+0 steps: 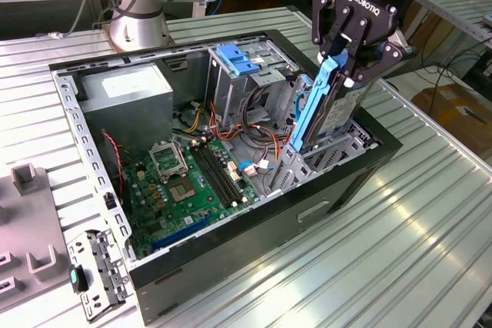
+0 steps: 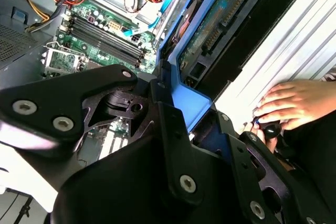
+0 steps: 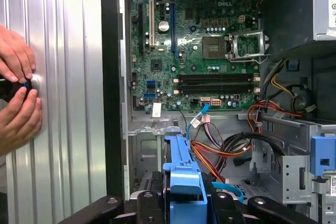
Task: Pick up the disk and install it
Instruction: 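Insert the disk into the insertion slot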
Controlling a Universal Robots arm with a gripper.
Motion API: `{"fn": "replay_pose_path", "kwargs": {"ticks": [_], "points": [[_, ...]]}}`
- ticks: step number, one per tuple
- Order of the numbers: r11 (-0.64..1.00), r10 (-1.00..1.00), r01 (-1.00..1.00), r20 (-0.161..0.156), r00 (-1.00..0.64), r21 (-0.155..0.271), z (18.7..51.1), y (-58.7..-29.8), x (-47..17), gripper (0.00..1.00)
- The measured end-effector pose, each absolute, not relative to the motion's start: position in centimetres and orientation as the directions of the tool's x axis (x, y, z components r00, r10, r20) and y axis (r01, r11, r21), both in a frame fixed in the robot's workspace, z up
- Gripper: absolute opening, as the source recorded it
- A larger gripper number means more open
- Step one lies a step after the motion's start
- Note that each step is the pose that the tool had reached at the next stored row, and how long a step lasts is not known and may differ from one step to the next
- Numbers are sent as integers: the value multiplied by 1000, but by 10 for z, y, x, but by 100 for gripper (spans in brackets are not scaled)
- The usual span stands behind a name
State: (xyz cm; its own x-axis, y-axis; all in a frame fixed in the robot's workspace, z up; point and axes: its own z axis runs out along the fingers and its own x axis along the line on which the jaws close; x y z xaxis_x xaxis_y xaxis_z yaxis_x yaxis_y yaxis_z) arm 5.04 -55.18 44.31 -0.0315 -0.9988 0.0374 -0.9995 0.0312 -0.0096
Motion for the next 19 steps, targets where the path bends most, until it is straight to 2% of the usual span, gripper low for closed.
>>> {"fn": "replay_pose_path", "kwargs": {"ticks": [14, 16, 17, 19], "points": [[31, -999, -999, 38, -31, -10, 440, -552, 51, 37], [31, -999, -999, 37, -31, -10, 439, -552, 51, 38], [31, -999, -999, 37, -31, -10, 436, -552, 51, 44], [31, -999, -999, 38, -31, -9, 432, -552, 51, 44]]}}
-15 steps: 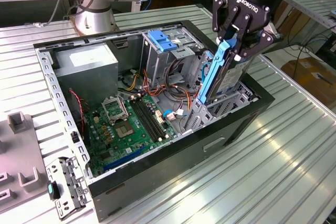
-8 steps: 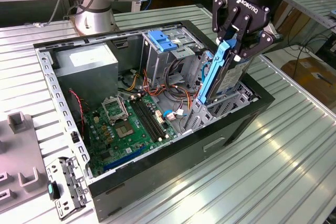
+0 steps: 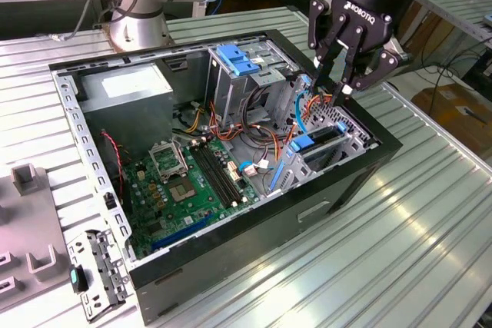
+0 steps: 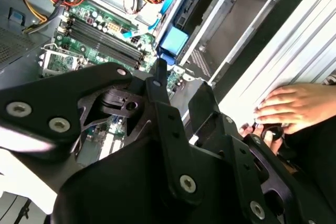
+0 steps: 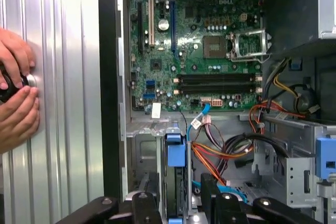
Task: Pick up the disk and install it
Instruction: 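Insert the disk into the insertion slot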
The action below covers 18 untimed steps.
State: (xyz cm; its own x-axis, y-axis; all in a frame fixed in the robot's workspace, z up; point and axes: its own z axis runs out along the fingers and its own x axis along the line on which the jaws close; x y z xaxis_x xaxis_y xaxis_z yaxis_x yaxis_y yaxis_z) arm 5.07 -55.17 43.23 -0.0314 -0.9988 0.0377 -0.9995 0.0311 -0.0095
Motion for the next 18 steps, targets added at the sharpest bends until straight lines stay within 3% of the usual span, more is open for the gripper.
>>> {"fn": "replay_pose_path", "kwargs": {"ticks": [8, 9, 10, 13, 18], "points": [[29, -999, -1000, 38, -30, -9, 417, -553, 51, 43], [29, -999, -1000, 38, -29, -9, 415, -553, 51, 30], [29, -999, -1000, 38, -29, -9, 412, -553, 51, 30], [29, -999, -1000, 38, -29, -9, 407, -554, 51, 12], [27, -999, -1000, 38, -28, -9, 396, -556, 51, 11]]}}
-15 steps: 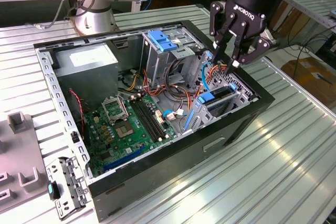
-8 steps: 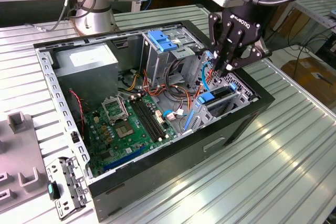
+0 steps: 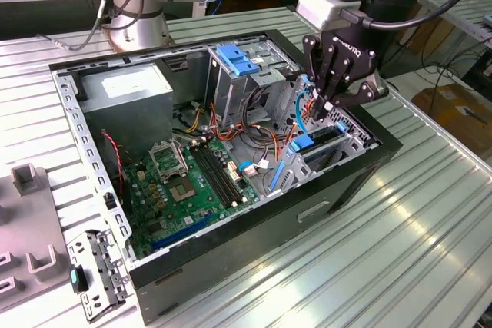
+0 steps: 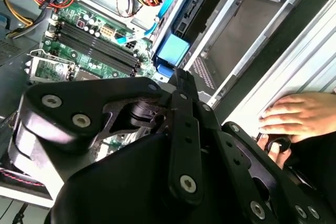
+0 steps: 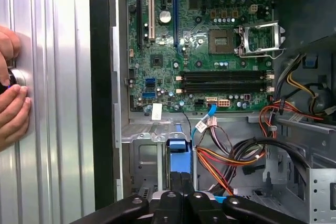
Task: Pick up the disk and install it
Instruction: 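Insert the disk into the insertion slot, then insert the first disk wire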
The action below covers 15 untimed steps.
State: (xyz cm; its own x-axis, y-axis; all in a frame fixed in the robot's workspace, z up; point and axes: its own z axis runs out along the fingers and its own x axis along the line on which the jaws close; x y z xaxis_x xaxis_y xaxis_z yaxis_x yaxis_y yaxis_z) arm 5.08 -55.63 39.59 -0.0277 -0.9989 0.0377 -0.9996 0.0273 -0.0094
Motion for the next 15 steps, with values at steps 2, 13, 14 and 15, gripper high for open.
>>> {"fn": "replay_pose_path", "kwargs": {"ticks": [2, 13, 14, 15], "points": [[27, -999, -1000, 38, -27, -9, 391, -557, 51, 11], [24, -999, -1000, 38, -24, -9, 373, -559, 51, 11], [24, -999, -1000, 38, -24, -9, 373, -559, 51, 11], [24, -999, -1000, 38, -24, -9, 373, -559, 51, 11]]}}
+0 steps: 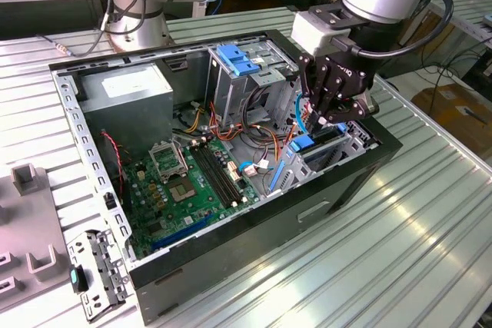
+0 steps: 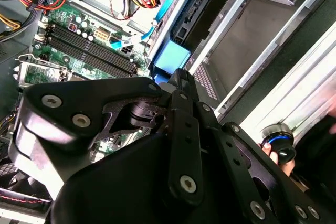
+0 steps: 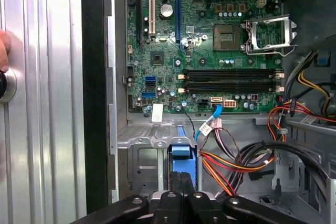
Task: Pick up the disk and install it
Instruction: 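Insert the first disk wire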
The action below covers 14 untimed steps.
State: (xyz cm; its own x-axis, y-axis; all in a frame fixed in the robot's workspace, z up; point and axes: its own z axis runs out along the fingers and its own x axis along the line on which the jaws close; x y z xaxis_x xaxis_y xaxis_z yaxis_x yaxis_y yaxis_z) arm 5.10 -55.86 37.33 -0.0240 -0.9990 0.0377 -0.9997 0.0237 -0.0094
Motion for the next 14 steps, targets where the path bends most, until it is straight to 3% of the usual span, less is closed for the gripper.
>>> {"fn": "replay_pose_path", "kwargs": {"ticks": [14], "points": [[22, -999, -1000, 38, -23, -9, 373, -558, 69, 11]]}}
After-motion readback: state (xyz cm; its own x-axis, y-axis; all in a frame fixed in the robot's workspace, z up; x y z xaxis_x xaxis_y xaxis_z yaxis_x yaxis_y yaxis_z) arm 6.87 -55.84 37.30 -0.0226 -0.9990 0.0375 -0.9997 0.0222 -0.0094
